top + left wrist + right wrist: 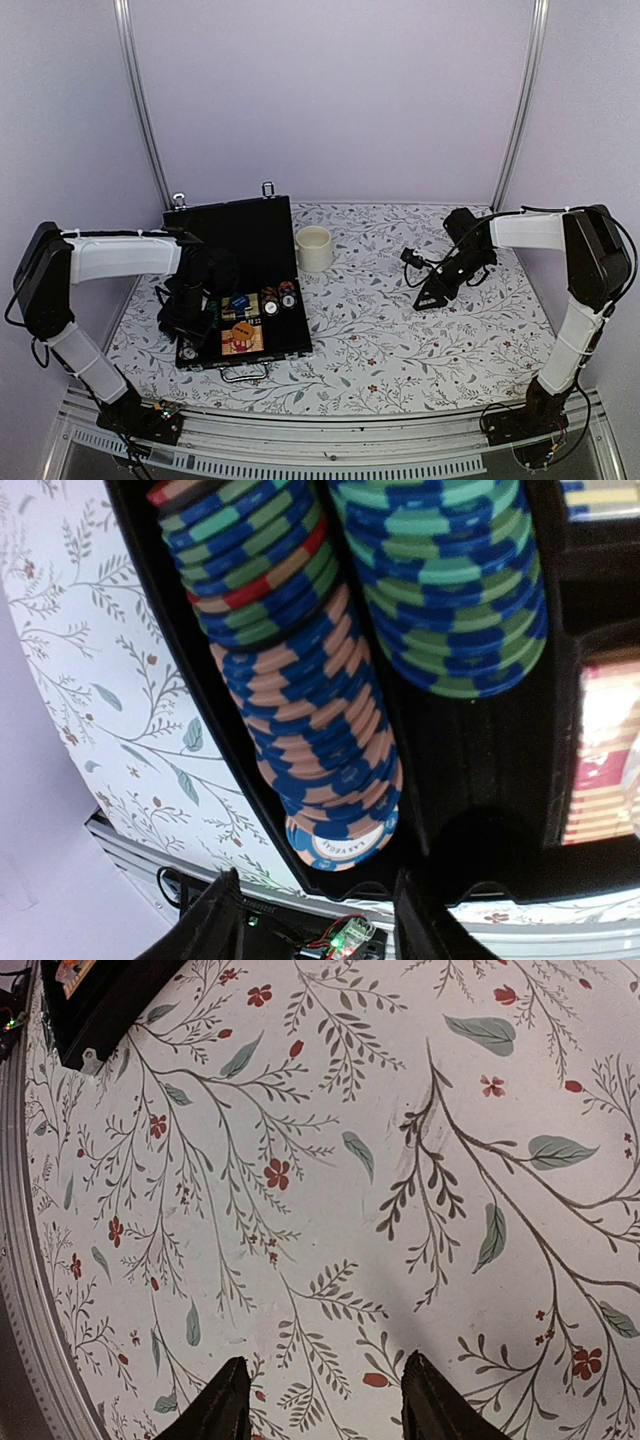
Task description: Pack up texas hold em set
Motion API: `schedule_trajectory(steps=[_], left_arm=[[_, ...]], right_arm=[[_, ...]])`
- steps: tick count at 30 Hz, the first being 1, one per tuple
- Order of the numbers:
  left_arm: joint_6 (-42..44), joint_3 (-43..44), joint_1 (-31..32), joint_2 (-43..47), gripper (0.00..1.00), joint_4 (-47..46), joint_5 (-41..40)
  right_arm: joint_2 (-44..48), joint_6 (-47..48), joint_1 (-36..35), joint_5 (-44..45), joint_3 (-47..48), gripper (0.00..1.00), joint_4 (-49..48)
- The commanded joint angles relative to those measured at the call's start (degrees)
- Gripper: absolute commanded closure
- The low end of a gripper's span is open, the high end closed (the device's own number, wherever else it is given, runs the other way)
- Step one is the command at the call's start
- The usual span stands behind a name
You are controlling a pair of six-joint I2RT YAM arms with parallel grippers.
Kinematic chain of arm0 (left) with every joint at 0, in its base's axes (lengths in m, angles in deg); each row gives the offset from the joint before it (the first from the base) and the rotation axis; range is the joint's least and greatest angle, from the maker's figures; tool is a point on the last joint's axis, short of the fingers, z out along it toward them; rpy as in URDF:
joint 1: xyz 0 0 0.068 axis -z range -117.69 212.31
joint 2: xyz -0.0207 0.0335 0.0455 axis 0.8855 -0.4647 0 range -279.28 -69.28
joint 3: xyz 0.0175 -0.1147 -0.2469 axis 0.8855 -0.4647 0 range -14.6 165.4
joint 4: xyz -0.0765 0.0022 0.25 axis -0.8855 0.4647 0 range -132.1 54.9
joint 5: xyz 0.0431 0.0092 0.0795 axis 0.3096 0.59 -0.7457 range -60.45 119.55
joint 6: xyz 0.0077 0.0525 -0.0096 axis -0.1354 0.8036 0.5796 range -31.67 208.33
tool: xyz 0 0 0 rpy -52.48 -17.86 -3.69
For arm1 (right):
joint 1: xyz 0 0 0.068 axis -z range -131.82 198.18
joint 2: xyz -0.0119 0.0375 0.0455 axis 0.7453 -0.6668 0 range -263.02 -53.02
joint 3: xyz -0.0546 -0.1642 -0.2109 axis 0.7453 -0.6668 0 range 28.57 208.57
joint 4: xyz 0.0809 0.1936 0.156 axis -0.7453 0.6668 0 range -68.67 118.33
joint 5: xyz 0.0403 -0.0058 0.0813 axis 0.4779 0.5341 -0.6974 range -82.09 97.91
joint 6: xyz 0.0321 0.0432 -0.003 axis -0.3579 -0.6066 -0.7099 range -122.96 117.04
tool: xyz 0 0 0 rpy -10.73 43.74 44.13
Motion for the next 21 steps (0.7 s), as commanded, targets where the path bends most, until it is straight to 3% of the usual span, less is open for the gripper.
schedule_trajectory(steps=[1,11,18,21], left_arm=[[0.9,2.6,-0.4,0.3,0.47,-1.3,0.2],[-3.6,-4.6,0.1,11.0,0.44,-6.0,5.3],[-7.2,-11.1,-4.1,15.6,0.39,-8.6,5.7],[-6.9,-12.7,-5.4,17.0,0.44,-13.0,8.7]], right_arm=[[-0.8,0.5,-0.4,-1.4,1.4,0.55,0.7],[-0.7,0.6,-0.5,-2.0,1.2,0.55,1.0],[-0.6,0.9,-1.7,-2.1,1.3,0.56,1.4],[-0.4,0.9,-1.8,-2.7,1.1,0.55,1.4]])
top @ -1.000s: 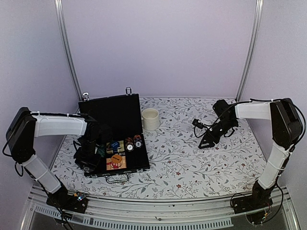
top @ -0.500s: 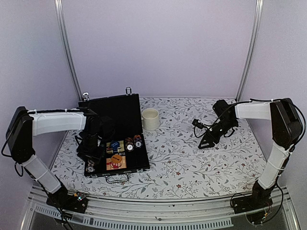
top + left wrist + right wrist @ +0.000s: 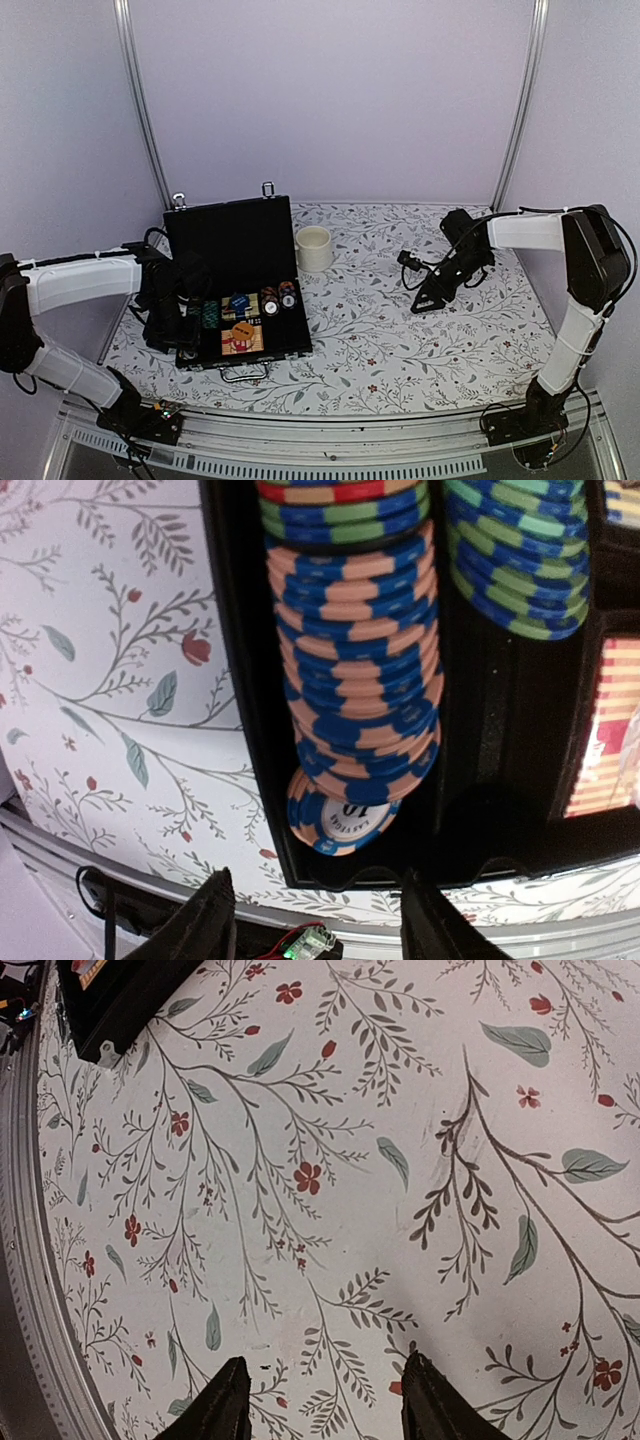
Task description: Pack up texas hold em set
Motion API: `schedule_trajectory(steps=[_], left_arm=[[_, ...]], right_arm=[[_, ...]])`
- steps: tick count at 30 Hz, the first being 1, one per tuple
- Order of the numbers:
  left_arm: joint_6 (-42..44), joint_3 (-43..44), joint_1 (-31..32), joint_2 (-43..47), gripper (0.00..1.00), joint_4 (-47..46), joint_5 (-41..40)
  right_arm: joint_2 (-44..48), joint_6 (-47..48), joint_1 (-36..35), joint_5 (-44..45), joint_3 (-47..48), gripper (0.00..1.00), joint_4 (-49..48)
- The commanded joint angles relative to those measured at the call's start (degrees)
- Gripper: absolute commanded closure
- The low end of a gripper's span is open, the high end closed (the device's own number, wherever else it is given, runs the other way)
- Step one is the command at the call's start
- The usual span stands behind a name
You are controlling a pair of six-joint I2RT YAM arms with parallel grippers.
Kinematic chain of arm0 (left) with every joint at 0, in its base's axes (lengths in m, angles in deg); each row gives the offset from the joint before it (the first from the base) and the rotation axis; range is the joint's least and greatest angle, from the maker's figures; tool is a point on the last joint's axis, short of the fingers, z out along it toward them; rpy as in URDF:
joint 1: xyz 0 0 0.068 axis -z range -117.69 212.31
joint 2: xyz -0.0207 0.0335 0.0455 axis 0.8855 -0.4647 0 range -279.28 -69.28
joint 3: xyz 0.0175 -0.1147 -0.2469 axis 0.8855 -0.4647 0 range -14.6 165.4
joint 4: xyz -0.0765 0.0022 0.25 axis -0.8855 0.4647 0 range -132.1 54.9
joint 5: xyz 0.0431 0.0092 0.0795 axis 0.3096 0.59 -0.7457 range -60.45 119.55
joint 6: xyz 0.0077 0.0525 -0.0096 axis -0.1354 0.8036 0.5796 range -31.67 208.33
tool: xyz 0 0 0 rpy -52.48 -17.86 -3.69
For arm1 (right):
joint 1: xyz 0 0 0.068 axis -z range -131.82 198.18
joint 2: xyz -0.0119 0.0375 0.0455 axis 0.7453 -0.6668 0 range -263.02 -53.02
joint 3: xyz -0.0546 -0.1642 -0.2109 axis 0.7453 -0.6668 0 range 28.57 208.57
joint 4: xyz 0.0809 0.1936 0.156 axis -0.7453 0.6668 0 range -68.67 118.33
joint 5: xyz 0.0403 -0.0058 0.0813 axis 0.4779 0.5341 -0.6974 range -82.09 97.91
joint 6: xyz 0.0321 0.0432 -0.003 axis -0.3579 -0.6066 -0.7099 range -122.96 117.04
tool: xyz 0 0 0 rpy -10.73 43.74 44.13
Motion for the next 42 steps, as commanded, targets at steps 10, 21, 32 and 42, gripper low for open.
schedule_trajectory(steps=[10,21,32,42], left_arm=[[-2.7,-1.0,-4.4,-2.9,0.55,-2.1,-1.5],[-0.1,-0.9,-4.8,-10.5,0.51,-0.9,-3.7],[4.1,4.2,-5.0,-17.0,0.63,-4.1,-3.1],[1.8,7.7,-3.2,-11.3,0.58,-1.6,-0.1]], right_arm=[[-0.8,0.9,-1.2,-2.2,1.3,0.56,1.0],[-1.7,1.0,-1.4,-2.2,1.4,0.55,1.3],[-2.7,1.0,-1.6,-2.2,1.6,0.55,1.5],[-3.4,1.0,-2.3,-2.4,1.9,0.55,1.8]])
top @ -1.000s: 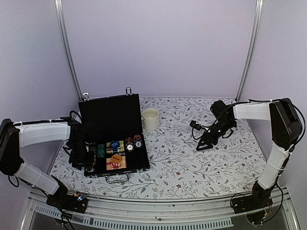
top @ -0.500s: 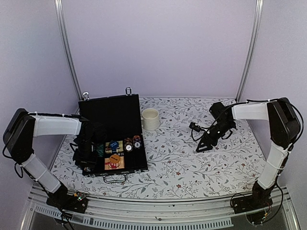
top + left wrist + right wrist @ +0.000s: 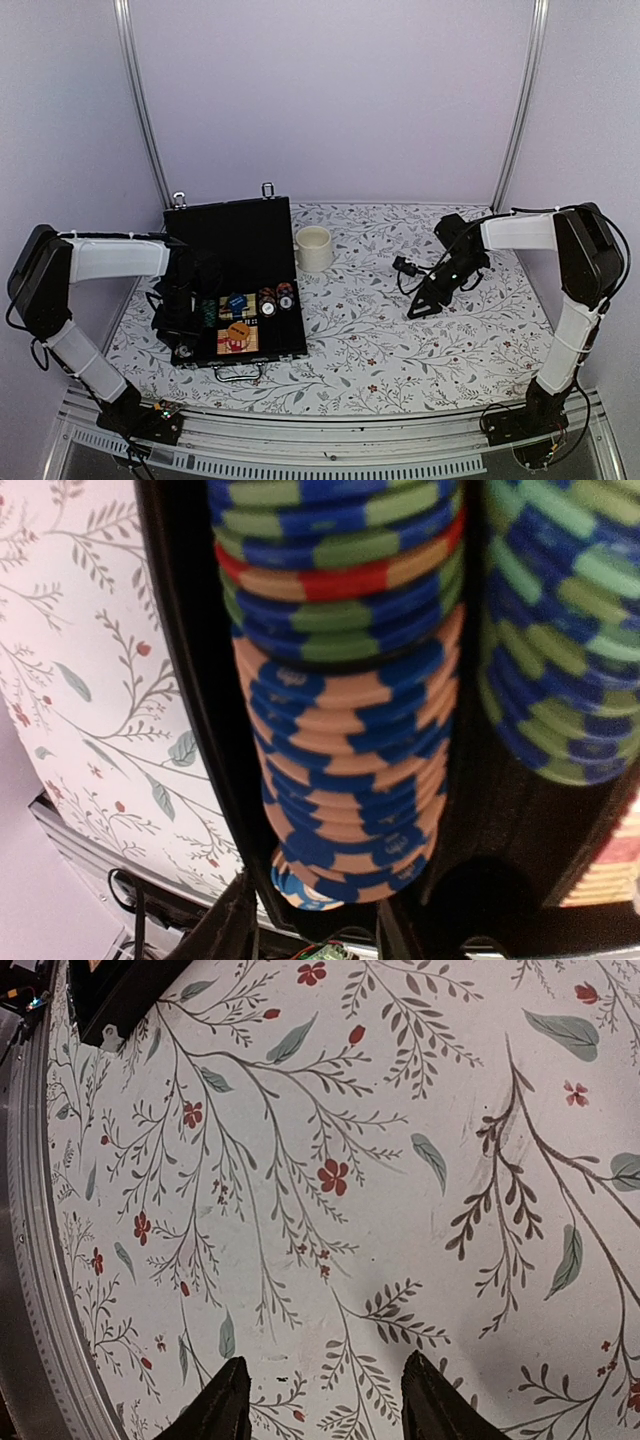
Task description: Pack up texas hold em set
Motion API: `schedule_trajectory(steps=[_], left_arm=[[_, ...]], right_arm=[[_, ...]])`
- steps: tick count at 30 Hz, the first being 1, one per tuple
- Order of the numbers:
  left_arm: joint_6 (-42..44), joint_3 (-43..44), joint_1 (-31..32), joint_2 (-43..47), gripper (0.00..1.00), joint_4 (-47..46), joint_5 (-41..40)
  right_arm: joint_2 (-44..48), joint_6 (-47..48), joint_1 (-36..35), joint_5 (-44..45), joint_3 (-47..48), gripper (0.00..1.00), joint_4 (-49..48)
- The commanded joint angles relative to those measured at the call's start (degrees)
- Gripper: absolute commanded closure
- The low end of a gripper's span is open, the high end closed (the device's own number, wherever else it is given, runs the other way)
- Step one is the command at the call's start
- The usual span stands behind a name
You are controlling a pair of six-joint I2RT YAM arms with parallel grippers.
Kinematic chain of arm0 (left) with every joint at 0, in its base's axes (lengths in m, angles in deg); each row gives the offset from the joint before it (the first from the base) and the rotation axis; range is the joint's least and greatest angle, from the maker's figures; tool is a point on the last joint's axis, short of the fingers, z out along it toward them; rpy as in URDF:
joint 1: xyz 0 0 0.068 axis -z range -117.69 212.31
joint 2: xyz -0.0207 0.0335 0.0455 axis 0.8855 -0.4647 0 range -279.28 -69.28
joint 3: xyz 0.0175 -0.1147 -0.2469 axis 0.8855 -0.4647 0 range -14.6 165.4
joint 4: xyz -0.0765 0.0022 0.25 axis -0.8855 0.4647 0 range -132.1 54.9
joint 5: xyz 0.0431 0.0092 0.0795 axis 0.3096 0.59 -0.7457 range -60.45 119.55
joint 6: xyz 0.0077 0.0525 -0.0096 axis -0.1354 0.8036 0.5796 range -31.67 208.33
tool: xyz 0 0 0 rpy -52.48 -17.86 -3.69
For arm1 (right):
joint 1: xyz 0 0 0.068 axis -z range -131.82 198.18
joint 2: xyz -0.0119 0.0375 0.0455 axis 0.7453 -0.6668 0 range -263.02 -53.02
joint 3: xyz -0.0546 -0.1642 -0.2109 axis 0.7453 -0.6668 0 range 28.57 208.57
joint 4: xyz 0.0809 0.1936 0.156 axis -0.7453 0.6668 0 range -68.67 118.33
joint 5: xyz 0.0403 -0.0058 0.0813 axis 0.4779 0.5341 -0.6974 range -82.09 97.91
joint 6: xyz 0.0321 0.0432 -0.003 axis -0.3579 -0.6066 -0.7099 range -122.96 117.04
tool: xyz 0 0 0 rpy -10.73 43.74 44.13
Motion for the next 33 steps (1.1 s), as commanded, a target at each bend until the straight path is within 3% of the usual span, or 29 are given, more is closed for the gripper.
schedule_trajectory(steps=[1,11,16,21,33], left_arm=[[-0.4,2.1,0.6,3.3,0.58,-2.6,1.8],[-4.2,2.7,1.2,1.6,0.59,4.4,-4.5],[-4.3,1.0,0.6,5.5,0.62,1.5,1.5],[-5.5,-2.0,0.4,8.2,0.51,-1.2,4.8],[-4.4,-6.9,-0.3,7.1,0.49,-7.3,8.6]], right_arm=[[-1.2,0.8,-1.1,-1.1,1.4,0.55,0.8],[-0.7,0.9,-1.5,-1.1,1.2,0.55,0.8],[-0.9,0.9,-1.6,-1.4,1.4,0.55,1.0],[-1.0,1.0,-1.9,-1.5,1.4,0.55,1.1],[-1.2,1.2,-2.1,-1.5,1.3,0.55,1.4]])
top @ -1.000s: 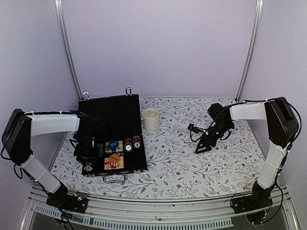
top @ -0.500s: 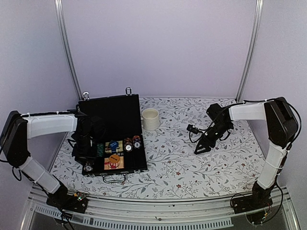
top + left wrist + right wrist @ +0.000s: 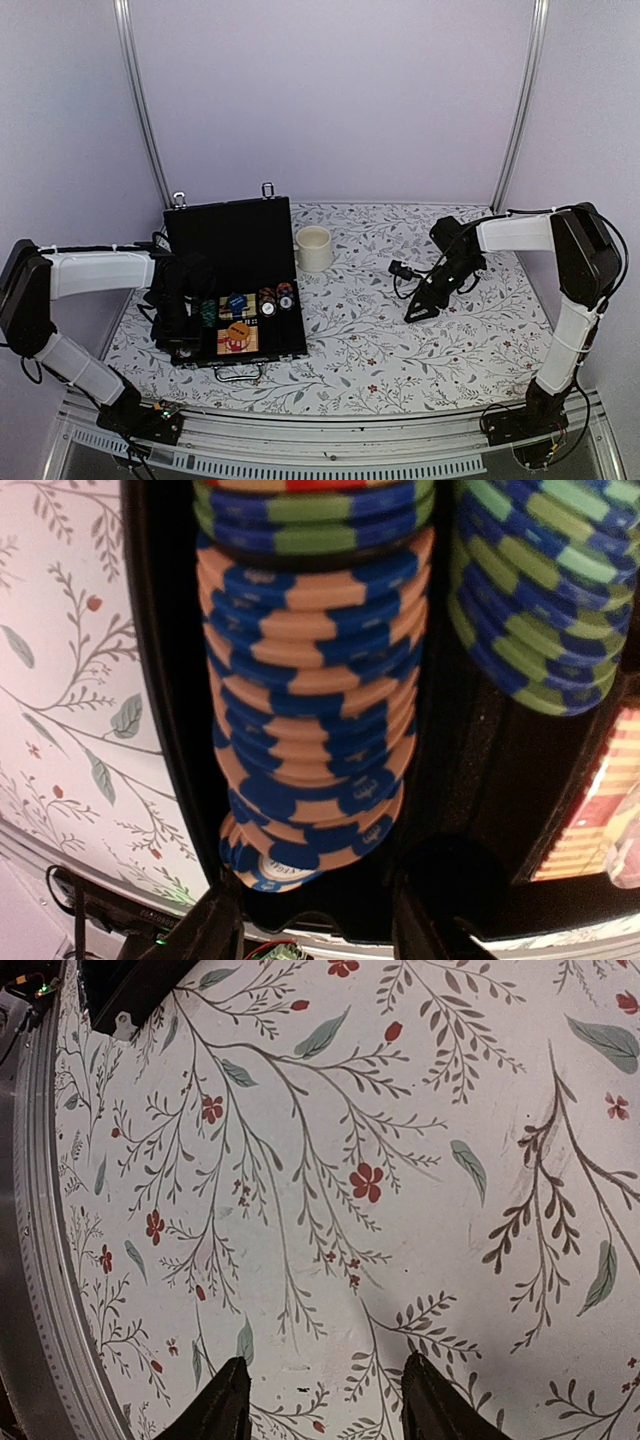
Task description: Pack up texas hold em set
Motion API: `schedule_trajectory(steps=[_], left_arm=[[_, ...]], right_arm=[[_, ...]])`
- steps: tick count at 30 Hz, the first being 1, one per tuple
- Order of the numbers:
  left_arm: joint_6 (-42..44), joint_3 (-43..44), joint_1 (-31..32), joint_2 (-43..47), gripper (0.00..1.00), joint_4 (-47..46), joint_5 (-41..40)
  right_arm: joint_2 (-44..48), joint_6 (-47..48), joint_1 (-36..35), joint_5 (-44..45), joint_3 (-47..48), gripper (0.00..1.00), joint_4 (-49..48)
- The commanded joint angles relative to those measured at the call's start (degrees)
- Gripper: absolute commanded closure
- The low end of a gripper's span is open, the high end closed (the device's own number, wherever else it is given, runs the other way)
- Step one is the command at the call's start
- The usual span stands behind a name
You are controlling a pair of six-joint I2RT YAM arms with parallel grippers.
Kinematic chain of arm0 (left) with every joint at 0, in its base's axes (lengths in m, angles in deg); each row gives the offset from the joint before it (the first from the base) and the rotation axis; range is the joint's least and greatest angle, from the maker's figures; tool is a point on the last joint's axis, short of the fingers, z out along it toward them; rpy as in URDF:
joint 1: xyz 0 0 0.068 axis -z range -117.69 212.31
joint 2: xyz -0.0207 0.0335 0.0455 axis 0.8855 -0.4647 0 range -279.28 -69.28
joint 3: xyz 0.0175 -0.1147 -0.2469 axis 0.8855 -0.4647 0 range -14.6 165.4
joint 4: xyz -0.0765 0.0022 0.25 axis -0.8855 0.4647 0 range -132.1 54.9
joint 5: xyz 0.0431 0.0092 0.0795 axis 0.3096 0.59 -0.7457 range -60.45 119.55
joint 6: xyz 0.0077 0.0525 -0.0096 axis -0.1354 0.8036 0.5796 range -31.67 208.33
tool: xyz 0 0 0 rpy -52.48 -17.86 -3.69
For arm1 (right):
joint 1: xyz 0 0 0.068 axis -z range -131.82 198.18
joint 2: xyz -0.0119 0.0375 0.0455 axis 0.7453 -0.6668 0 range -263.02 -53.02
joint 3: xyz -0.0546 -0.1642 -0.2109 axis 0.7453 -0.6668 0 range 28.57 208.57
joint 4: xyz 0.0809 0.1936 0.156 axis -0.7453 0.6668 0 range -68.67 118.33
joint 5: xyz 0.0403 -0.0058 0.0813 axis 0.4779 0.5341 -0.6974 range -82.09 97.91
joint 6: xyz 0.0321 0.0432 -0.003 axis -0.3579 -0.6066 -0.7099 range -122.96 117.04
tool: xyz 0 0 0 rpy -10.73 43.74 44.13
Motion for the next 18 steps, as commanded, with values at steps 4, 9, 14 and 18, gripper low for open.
schedule_trajectory(steps=[4,9,14,18], left_arm=[[1.1,-2.3,-0.5,-1.9,0.48,-5.0,3.0],[2.2,-1.0,-0.6,-3.3,0.47,-7.5,-0.1],[3.3,0.7,-1.2,-3.8,0.46,-10.3,-2.4],[2.8,2.5,-1.2,-1.7,0.47,-10.3,-4.4]], right_arm=[[-0.7,1.0,-0.5,-1.2,1.2,0.55,0.9],[-1.1,1.0,-0.6,-1.2,1.4,0.55,0.9],[-1.3,0.8,-0.7,-1.2,1.4,0.55,1.0],[-1.4,0.8,-0.8,-1.1,1.4,0.56,1.0]])
